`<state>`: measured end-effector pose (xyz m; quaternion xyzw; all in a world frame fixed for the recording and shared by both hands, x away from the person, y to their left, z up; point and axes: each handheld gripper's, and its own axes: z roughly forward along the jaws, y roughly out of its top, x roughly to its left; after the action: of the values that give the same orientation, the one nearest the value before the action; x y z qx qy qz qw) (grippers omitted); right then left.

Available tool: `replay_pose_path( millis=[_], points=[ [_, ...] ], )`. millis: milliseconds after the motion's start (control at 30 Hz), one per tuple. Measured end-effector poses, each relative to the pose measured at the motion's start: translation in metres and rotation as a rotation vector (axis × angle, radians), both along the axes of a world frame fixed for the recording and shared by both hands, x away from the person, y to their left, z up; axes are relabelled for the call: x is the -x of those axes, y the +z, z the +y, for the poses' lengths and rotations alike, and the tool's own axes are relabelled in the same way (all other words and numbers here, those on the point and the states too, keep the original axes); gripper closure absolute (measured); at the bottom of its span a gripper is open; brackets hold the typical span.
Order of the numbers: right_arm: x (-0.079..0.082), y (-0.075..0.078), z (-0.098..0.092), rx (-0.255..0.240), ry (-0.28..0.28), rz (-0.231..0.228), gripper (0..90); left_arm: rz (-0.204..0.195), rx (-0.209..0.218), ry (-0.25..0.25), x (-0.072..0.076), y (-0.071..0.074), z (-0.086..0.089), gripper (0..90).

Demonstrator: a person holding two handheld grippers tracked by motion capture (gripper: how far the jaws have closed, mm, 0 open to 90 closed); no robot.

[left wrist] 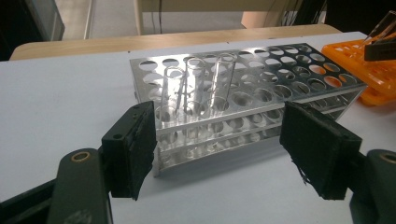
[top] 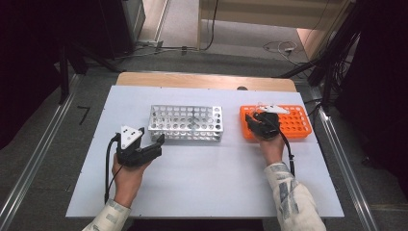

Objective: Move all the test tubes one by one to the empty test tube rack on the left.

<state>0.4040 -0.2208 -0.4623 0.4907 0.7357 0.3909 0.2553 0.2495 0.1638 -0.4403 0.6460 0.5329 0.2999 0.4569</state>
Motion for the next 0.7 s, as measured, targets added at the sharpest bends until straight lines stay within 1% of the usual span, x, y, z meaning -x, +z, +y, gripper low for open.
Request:
replay_pose_path(
  millis=[233, 300, 367, 533, 700],
  points=[
    [-0.0053, -0.0042, 0.0044, 0.029, -0.007, 0.006, 63.8, 0.002, 0.003, 0.011, 0.0028, -0.0006, 0.0037, 27.0],
    [-0.0060, -0.0054, 0.0043, 0.030, -0.012, 0.011, 67.0, 0.002, 0.002, 0.011, 0.0028, -0.0009, 0.0037, 27.1],
    [-0.0061, -0.0059, 0.0046, 0.034, -0.015, 0.007, 72.0, 0.002, 0.004, 0.011, 0.0026, -0.0010, 0.0032, 27.1],
    [-0.0052, -0.0050, 0.0050, 0.037, -0.006, 0.000, 72.7, 0.007, 0.000, 0.007, 0.0018, -0.0012, 0.0029, 27.1],
    [-0.0041, -0.0014, 0.0036, 0.023, -0.007, -0.007, 72.8, 0.001, 0.001, 0.007, 0.0016, -0.0010, 0.0024, 27.0]
  ],
)
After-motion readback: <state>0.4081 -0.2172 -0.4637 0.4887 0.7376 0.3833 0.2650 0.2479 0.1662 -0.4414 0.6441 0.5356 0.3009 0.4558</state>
